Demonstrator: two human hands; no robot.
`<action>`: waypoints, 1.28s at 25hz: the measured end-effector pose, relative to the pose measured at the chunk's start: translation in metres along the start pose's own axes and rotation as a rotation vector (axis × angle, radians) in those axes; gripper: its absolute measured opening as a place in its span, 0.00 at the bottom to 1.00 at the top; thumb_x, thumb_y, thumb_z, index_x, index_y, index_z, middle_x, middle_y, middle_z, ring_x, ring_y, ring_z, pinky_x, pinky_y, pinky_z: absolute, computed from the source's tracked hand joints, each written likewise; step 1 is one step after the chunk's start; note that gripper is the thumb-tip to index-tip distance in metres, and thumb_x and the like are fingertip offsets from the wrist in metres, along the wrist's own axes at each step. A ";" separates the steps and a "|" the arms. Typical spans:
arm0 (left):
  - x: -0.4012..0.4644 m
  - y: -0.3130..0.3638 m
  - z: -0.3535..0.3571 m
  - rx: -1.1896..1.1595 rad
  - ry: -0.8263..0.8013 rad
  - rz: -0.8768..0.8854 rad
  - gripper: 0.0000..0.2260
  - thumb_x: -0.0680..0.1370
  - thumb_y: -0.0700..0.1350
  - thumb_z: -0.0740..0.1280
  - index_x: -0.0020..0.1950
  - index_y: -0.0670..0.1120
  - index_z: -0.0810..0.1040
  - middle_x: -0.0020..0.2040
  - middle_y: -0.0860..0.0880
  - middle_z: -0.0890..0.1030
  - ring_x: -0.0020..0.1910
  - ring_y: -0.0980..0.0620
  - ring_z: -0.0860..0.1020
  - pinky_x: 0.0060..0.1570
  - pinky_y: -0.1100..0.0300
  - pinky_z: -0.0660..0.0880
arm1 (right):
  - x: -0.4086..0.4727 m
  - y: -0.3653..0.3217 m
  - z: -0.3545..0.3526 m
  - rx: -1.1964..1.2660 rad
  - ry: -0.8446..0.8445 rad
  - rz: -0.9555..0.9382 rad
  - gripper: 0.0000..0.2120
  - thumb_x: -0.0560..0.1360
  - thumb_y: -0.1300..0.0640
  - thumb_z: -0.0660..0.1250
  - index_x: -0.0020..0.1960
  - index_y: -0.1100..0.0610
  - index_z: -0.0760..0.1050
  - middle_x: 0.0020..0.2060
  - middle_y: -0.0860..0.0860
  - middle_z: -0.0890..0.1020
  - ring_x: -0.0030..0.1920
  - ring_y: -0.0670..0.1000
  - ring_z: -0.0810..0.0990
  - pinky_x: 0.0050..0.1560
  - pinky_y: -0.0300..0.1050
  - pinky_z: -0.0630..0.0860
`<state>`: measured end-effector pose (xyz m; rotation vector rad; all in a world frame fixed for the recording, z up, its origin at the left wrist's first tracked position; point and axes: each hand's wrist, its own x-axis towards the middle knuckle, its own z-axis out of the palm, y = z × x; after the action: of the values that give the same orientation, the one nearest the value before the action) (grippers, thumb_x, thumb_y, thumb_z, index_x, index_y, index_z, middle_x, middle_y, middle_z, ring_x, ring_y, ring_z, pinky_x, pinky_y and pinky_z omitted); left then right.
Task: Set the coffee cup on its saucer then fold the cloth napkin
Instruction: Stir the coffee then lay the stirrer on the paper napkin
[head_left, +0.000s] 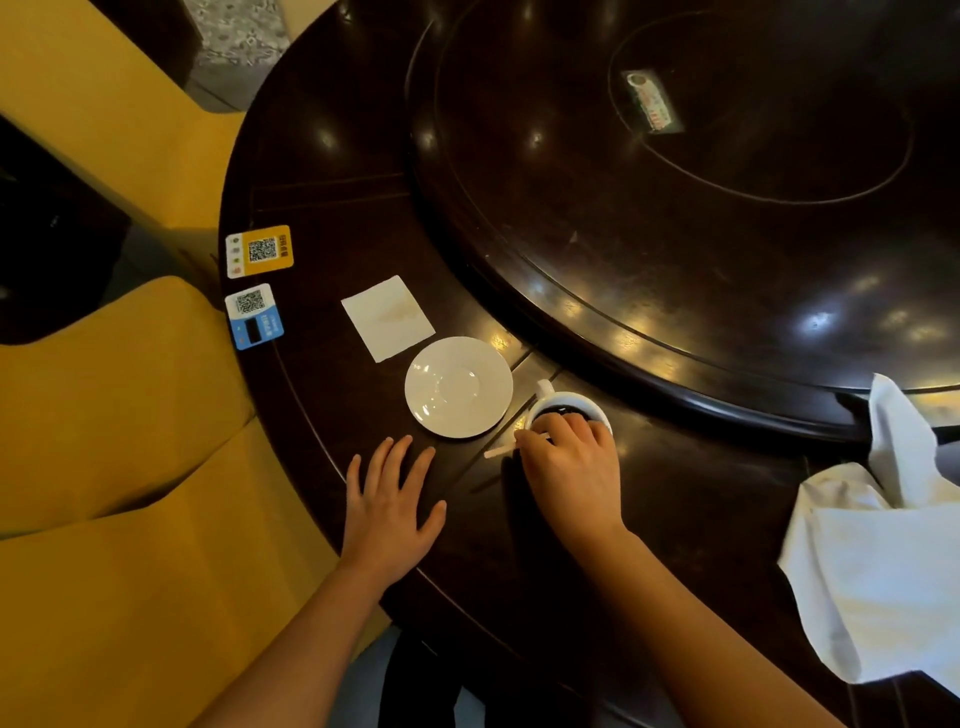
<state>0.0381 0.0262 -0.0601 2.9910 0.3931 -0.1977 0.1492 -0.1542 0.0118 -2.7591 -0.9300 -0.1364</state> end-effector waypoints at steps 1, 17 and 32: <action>0.003 -0.003 0.000 0.011 -0.001 0.007 0.28 0.73 0.61 0.54 0.69 0.48 0.68 0.68 0.42 0.70 0.69 0.43 0.63 0.65 0.38 0.59 | 0.000 0.001 -0.002 0.015 0.007 -0.007 0.13 0.64 0.59 0.77 0.49 0.55 0.82 0.41 0.53 0.83 0.44 0.55 0.81 0.50 0.53 0.76; 0.007 -0.006 0.004 0.040 0.019 0.010 0.30 0.74 0.63 0.53 0.74 0.52 0.58 0.75 0.45 0.60 0.75 0.45 0.52 0.66 0.33 0.50 | 0.032 0.036 -0.046 1.042 0.107 0.628 0.08 0.73 0.65 0.68 0.51 0.62 0.80 0.41 0.39 0.81 0.43 0.40 0.81 0.46 0.35 0.79; 0.006 -0.006 0.001 -0.037 0.047 0.021 0.30 0.73 0.63 0.56 0.73 0.54 0.61 0.75 0.46 0.62 0.75 0.46 0.53 0.66 0.33 0.50 | 0.142 -0.020 -0.046 1.251 0.069 0.313 0.07 0.74 0.63 0.67 0.51 0.57 0.80 0.43 0.52 0.83 0.43 0.48 0.82 0.45 0.38 0.79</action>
<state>0.0421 0.0333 -0.0626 2.9661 0.3653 -0.1172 0.2488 -0.0670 0.0828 -1.6546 -0.3159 0.3042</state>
